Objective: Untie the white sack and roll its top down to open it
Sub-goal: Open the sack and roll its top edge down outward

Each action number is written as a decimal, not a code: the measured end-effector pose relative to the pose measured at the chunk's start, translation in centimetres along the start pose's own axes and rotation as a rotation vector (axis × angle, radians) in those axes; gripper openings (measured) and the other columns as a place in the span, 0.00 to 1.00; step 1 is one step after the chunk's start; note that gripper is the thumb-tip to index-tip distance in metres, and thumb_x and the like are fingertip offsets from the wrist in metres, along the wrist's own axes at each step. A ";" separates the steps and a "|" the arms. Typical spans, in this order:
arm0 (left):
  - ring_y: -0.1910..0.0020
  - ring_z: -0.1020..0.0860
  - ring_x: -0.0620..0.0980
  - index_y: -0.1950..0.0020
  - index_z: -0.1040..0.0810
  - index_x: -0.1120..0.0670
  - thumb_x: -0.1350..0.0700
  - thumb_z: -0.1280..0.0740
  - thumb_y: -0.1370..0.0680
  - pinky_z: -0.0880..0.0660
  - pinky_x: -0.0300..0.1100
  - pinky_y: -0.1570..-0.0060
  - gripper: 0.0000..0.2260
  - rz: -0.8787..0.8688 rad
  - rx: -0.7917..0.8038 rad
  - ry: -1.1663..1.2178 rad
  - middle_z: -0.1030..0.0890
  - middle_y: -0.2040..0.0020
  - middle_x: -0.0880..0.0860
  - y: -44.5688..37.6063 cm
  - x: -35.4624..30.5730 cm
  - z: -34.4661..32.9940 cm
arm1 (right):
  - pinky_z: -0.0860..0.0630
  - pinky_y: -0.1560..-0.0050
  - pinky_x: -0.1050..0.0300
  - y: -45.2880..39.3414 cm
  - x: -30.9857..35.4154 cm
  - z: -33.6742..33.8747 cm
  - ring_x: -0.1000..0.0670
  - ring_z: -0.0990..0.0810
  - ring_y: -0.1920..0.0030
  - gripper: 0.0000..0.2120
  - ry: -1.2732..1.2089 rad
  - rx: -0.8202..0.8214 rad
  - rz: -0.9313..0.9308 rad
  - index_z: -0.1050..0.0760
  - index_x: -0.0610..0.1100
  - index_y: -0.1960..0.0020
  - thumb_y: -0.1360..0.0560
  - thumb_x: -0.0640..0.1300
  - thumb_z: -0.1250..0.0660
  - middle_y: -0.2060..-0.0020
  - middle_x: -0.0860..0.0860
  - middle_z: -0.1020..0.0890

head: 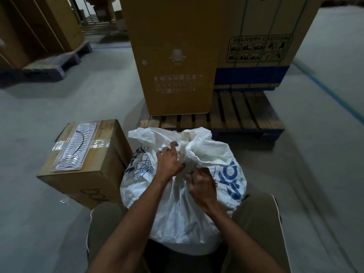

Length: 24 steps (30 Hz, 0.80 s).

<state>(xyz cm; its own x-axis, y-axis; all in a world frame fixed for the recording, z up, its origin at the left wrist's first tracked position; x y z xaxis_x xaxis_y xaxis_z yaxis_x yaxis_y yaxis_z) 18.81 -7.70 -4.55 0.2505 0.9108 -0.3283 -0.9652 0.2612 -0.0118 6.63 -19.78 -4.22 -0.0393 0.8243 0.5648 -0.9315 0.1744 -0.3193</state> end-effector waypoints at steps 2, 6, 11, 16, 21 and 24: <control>0.37 0.29 0.60 0.24 0.39 0.49 0.38 0.27 0.32 0.34 0.54 0.40 0.42 0.038 -0.029 0.021 0.25 0.37 0.55 1.0 0.0 0.7 | 0.21 0.51 0.49 0.1 1.9 1.5 0.43 0.19 0.54 0.09 0.039 -0.087 0.075 0.19 0.42 0.46 0.25 0.39 0.31 0.54 0.44 0.16; 0.36 0.32 0.58 0.35 0.27 0.44 0.40 0.34 0.26 0.35 0.55 0.40 0.21 0.025 -0.009 -0.095 0.20 0.39 0.51 2.9 -0.8 1.6 | 0.23 0.39 0.46 -0.3 6.1 3.2 0.40 0.21 0.42 0.17 0.063 -0.177 0.246 0.22 0.36 0.38 0.27 0.35 0.36 0.42 0.39 0.19; 0.32 0.34 0.61 0.32 0.27 0.42 0.36 0.27 0.30 0.36 0.58 0.36 0.29 0.023 0.059 -0.065 0.22 0.37 0.54 6.2 -0.7 2.8 | 0.24 0.41 0.45 -1.3 5.2 4.3 0.40 0.29 0.33 0.40 0.246 -0.080 0.087 0.38 0.48 0.21 0.30 0.46 0.27 0.25 0.40 0.34; 0.38 0.24 0.62 0.33 0.26 0.40 0.42 0.25 0.30 0.25 0.52 0.43 0.26 -0.057 0.072 -0.136 0.18 0.40 0.54 10.4 -0.4 3.7 | 0.21 0.54 0.43 -0.2 5.5 5.4 0.39 0.21 0.44 0.33 0.423 -0.004 -0.002 0.31 0.51 0.25 0.29 0.50 0.27 0.34 0.43 0.25; 0.44 0.19 0.59 0.28 0.30 0.45 0.47 0.28 0.28 0.20 0.51 0.47 0.29 -0.053 0.092 -0.199 0.17 0.44 0.55 14.2 -0.5 4.4 | 0.47 0.24 0.39 1.7 6.7 4.8 0.36 0.38 0.24 0.32 0.592 0.163 0.174 0.28 0.48 0.29 0.31 0.46 0.23 0.23 0.42 0.35; 0.47 0.19 0.59 0.26 0.32 0.46 0.48 0.29 0.27 0.21 0.50 0.51 0.30 0.000 0.077 -0.161 0.17 0.47 0.56 16.1 -0.2 4.8 | 0.43 0.23 0.44 2.8 6.9 4.4 0.41 0.30 0.27 0.29 0.539 0.312 0.219 0.31 0.46 0.27 0.25 0.46 0.27 0.29 0.44 0.26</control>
<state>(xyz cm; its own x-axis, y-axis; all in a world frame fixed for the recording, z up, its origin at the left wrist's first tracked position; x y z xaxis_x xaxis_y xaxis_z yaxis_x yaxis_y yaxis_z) 3.63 -2.11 -0.12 0.2658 0.9485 -0.1726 -0.9580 0.2799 0.0629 2.11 -16.00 2.11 -0.1292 0.9913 0.0256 -0.9868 -0.1259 -0.1021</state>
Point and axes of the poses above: each hand's wrist, its own y-axis away from the middle knuckle, its own z-axis out of the back of the hand, x = y × z, the point moved 9 cm from there along -y, towards the middle knuckle
